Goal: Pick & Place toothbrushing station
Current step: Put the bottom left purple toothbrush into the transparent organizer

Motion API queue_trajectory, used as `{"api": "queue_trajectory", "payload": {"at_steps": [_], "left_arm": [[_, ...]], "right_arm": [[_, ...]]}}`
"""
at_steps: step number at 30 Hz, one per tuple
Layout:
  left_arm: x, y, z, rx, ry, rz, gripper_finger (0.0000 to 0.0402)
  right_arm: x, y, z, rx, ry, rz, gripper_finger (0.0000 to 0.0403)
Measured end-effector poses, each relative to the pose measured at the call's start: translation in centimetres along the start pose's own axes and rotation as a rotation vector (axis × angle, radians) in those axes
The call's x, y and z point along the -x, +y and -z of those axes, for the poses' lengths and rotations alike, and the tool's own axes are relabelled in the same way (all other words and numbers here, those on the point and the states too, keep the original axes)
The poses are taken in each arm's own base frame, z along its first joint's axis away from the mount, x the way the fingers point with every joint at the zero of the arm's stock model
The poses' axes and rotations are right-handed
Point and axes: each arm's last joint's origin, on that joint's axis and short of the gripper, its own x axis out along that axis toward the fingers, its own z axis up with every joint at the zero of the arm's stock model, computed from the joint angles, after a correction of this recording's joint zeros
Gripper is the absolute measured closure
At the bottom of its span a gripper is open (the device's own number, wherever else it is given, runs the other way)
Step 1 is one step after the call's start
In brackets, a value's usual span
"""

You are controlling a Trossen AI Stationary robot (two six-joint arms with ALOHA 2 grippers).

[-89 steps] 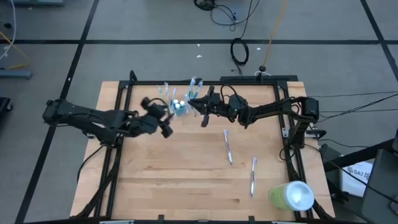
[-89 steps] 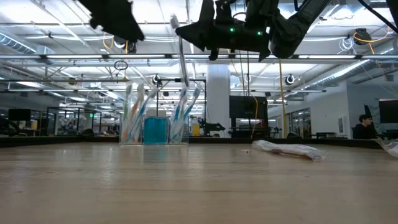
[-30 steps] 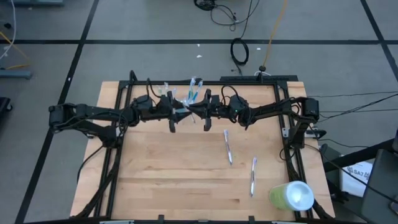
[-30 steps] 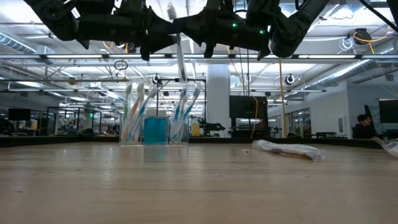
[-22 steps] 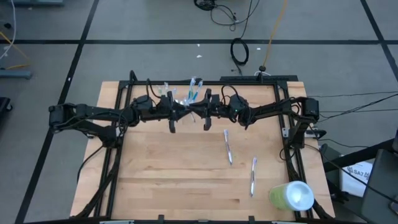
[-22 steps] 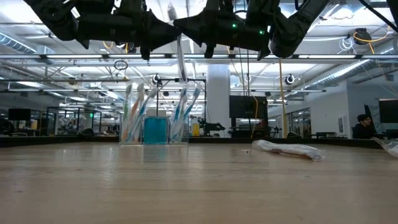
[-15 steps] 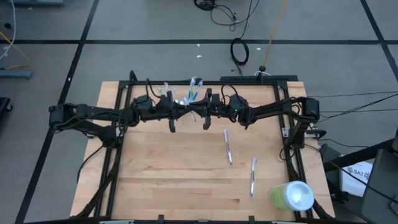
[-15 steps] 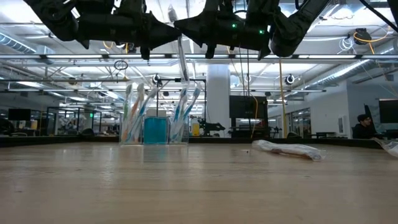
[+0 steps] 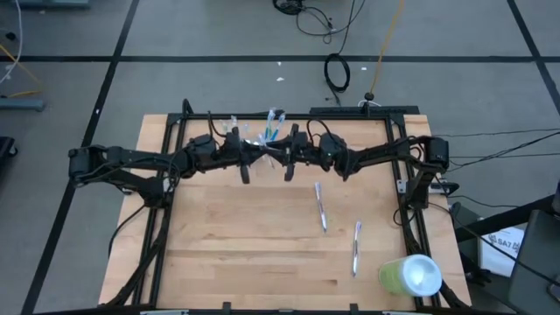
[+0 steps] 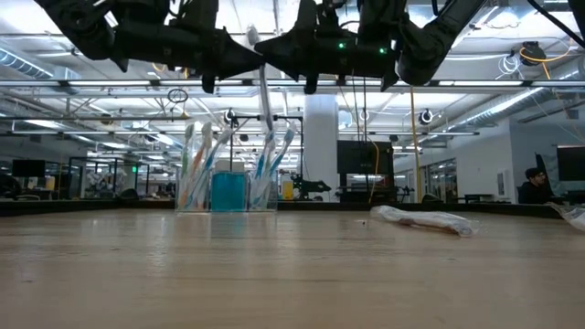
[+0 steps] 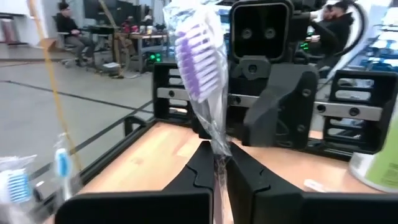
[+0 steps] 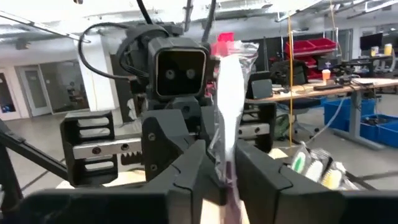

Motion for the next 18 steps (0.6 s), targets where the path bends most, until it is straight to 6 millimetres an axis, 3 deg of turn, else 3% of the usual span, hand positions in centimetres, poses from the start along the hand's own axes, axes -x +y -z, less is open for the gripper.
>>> {"api": "queue_trajectory", "payload": {"at_steps": [4, 8, 14, 18], "left_arm": [[0.0, 0.5, 0.0, 0.001, 0.004, -0.07, 0.0385], [0.1, 1.3, 0.4, -0.01, 0.036, -0.225, 0.037], [0.1, 2.4, 0.5, -0.03, 0.04, -0.356, 0.039], [-0.6, 3.0, 1.2, -0.025, 0.02, -0.367, 0.0392]], "right_arm": [[0.1, -0.7, -0.1, -0.017, 0.01, 0.018, 0.0298], [0.5, -1.0, -1.3, 0.008, 0.008, 0.023, 0.0278], [1.9, -1.4, -2.9, 0.073, 0.197, 0.142, 0.0269], [3.0, -1.4, -2.8, 0.071, 0.344, 0.246, 0.0273]]}}
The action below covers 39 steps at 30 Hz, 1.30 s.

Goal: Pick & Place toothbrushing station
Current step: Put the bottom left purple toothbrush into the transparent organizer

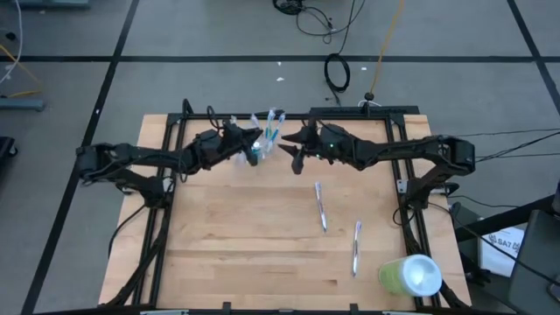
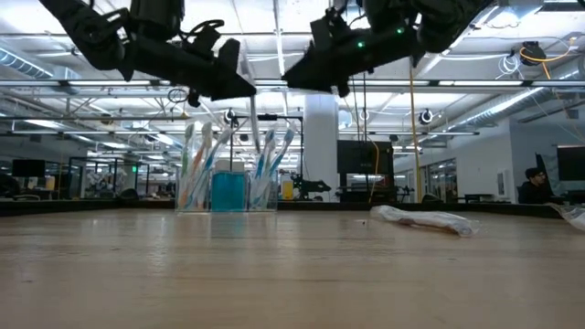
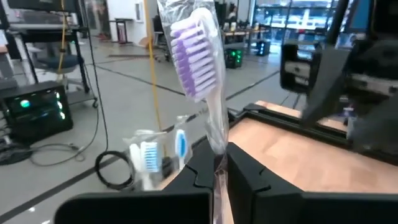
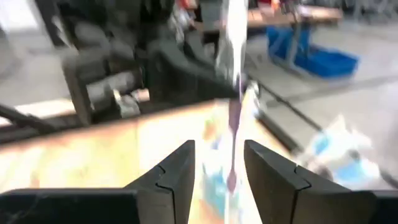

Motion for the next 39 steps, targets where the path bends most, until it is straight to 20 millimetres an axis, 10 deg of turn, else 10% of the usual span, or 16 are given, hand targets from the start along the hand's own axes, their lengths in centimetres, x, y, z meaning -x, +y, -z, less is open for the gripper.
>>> {"api": "queue_trajectory", "payload": {"at_steps": [22, 39], "left_arm": [[-3.6, 1.3, 6.1, -0.005, 0.172, -0.065, 0.037], [-7.1, 0.5, 4.9, -0.013, 0.391, -0.065, 0.0367]], "right_arm": [[1.3, 1.7, 3.5, -0.004, -0.041, -0.026, 0.0286], [1.3, 1.7, 3.8, -0.002, -0.012, -0.029, 0.0285]]}}
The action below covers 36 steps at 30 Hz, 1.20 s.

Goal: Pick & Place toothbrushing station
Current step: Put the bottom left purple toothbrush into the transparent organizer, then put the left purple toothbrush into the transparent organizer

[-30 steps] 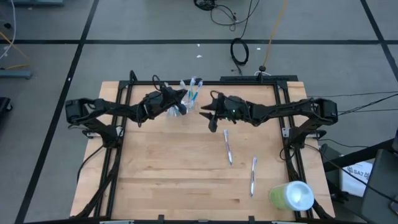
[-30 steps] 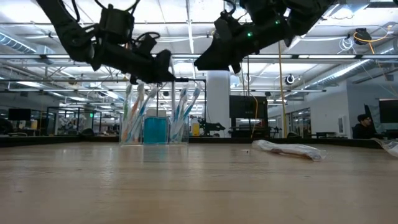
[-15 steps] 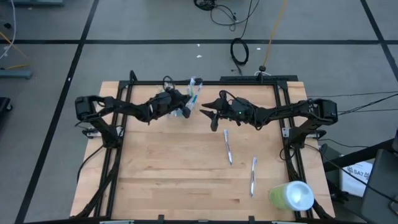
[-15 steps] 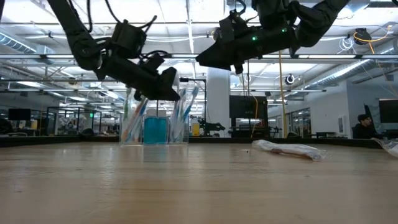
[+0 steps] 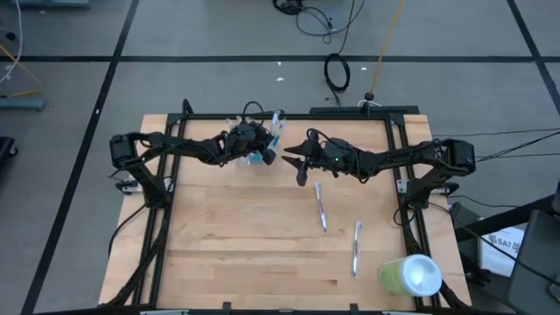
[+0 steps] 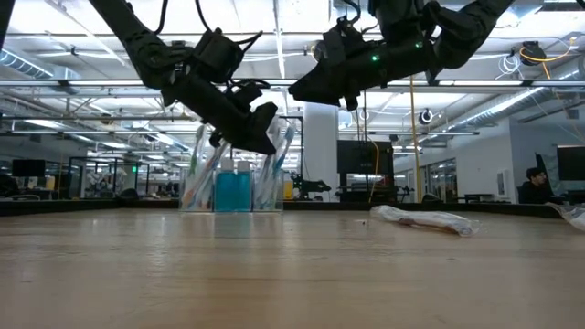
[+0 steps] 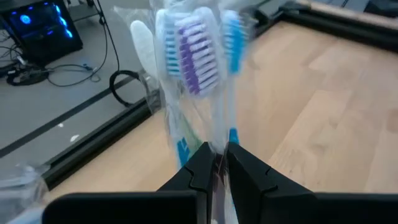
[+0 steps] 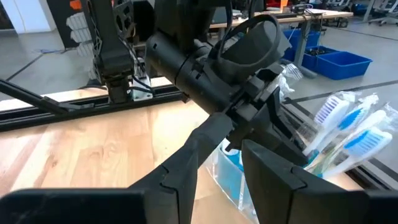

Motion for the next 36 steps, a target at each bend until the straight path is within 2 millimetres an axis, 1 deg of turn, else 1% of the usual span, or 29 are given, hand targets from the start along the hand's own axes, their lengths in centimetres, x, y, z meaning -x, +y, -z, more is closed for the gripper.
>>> {"api": "queue_trajectory", "payload": {"at_steps": [3, 6, 15, 20, 23, 26, 30, 36], "left_arm": [[0.0, 0.0, 0.2, -0.005, 0.023, -0.003, 0.0365], [0.0, 0.0, 0.2, -0.005, 0.027, -0.004, 0.0353], [0.1, -0.3, 0.8, -0.027, 0.077, 0.001, 0.0258], [1.0, -1.0, 0.4, -0.059, 0.079, 0.022, 0.0219], [2.0, -1.3, -0.3, -0.065, 0.057, -0.005, 0.0206], [3.4, -1.6, -1.0, -0.076, 0.046, -0.032, 0.02], [5.8, -2.1, -2.4, -0.081, 0.018, -0.007, 0.0199], [10.1, -2.6, -3.5, -0.113, 0.022, 0.048, 0.0199]], "right_arm": [[0.0, 0.0, 0.0, 0.0, -0.001, -0.001, 0.0288], [0.0, 0.0, 0.0, 0.0, 0.002, -0.001, 0.0288], [0.0, 0.0, 0.0, -0.025, 0.003, -0.001, 0.0289], [0.0, 0.0, 0.0, -0.029, 0.004, -0.001, 0.0289], [0.0, 0.0, 0.0, -0.029, 0.004, -0.001, 0.0289], [0.0, 0.0, 0.0, -0.029, 0.005, -0.001, 0.0289], [0.0, 0.0, 0.1, -0.027, 0.01, -0.001, 0.0289], [0.0, 0.0, 0.5, -0.037, 0.054, 0.002, 0.0289]]}}
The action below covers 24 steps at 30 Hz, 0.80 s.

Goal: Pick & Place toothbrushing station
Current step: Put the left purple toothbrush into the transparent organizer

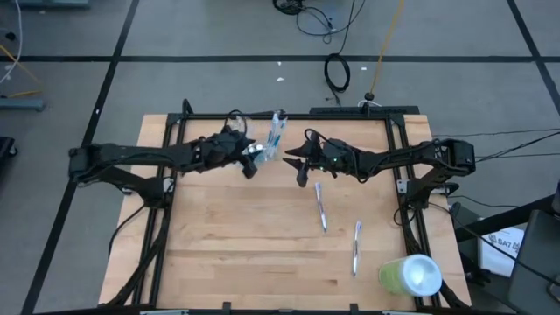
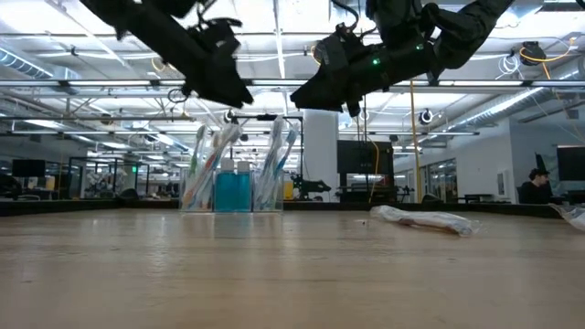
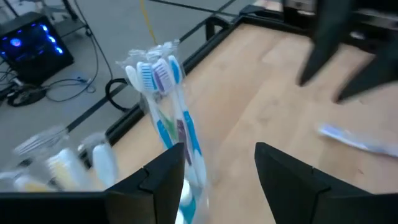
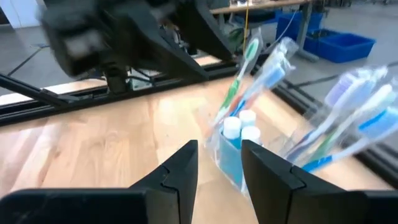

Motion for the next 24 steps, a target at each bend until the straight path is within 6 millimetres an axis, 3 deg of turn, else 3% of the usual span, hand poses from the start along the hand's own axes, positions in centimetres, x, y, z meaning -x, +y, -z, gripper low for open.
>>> {"api": "queue_trajectory", "payload": {"at_steps": [3, 9, 12, 15, 18, 22, 24], "left_arm": [[2.1, 0.0, 0.0, -0.04, 0.031, 0.021, 0.0199], [5.3, 0.5, 0.6, -0.008, 0.124, 0.035, 0.0199], [6.4, 0.9, 1.0, 0.037, 0.166, 0.026, 0.0199], [6.8, 1.1, 1.4, 0.053, 0.207, 0.015, 0.0199], [6.9, 1.2, 1.6, 0.063, 0.228, 0.008, 0.0199], [6.9, 1.0, 1.6, 0.066, 0.227, 0.014, 0.0199], [7.0, 0.9, 1.6, 0.064, 0.223, 0.02, 0.0199]], "right_arm": [[0.0, 0.1, 0.3, -0.028, 0.032, -0.042, 0.0289], [0.2, 1.4, 0.8, -0.134, 0.128, -0.309, 0.0289], [0.5, 3.4, 0.9, -0.09, 0.142, -0.464, 0.0289], [0.9, 5.8, -0.5, -0.057, 0.108, -0.522, 0.0289], [1.0, 7.9, -1.8, -0.002, 0.166, -0.445, 0.0289], [1.7, 10.1, -1.9, 0.077, 0.358, -0.215, 0.0289], [2.3, 10.6, -1.8, 0.033, 0.407, -0.107, 0.0289]]}}
